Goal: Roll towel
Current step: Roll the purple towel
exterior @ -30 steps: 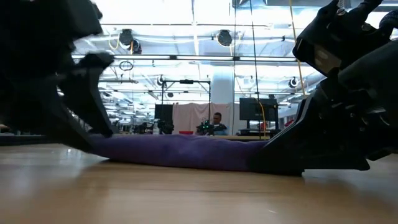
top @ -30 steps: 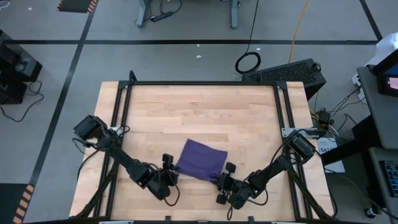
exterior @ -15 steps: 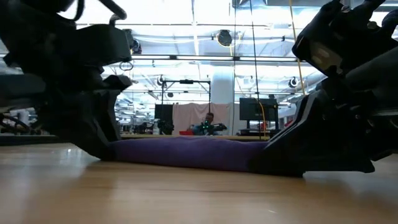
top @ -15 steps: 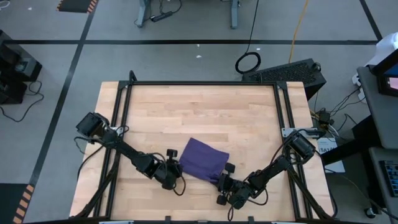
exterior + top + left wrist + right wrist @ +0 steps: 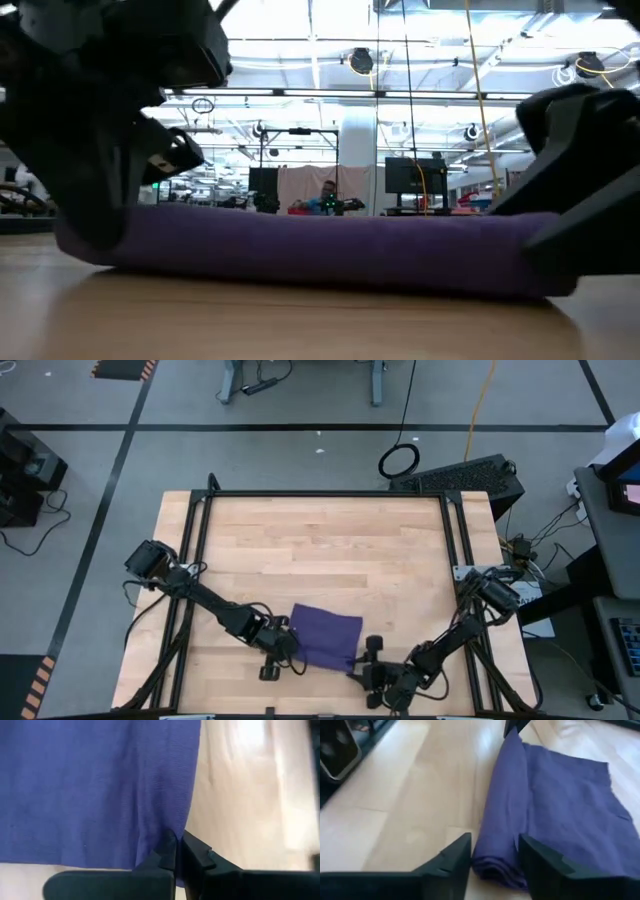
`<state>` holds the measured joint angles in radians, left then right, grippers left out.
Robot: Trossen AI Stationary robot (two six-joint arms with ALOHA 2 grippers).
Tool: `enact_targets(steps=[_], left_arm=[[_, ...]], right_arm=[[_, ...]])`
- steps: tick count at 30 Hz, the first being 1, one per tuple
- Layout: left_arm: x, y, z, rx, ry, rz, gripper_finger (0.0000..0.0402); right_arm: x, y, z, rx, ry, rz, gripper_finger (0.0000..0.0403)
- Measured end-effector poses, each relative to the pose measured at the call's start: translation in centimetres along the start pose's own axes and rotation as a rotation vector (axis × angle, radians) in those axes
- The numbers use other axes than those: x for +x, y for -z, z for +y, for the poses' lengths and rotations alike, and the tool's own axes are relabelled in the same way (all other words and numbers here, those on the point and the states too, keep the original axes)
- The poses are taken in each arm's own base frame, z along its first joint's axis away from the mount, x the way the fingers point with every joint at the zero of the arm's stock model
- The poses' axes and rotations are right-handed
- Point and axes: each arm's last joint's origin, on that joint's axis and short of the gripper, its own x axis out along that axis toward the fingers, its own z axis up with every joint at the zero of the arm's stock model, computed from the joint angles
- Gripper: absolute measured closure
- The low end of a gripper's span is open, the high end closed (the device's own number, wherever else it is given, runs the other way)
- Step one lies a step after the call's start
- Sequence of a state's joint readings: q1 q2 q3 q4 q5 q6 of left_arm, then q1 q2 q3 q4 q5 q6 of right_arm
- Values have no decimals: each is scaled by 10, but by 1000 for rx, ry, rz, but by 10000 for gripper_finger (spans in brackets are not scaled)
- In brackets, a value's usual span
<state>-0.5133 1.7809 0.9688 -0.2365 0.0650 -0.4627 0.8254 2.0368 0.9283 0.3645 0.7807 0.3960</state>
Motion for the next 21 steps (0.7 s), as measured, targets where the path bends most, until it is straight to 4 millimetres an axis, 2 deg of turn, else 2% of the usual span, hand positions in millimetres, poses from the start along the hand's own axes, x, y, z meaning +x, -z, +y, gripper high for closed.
enact_targets(steps=[5, 10, 16, 21], left_arm=[[0, -2, 3, -67, 28, 14, 393], [-2, -11, 15, -131, 117, 19, 394], [-2, -12, 34, -187, 131, 45, 394], [-2, -11, 39, -198, 147, 55, 394]], right_arm=[[-10, 0, 10, 31, -25, -39, 199], [0, 3, 12, 42, -1, -88, 186], [13, 12, 7, 83, 52, -87, 200], [20, 16, 0, 213, 82, -55, 247]])
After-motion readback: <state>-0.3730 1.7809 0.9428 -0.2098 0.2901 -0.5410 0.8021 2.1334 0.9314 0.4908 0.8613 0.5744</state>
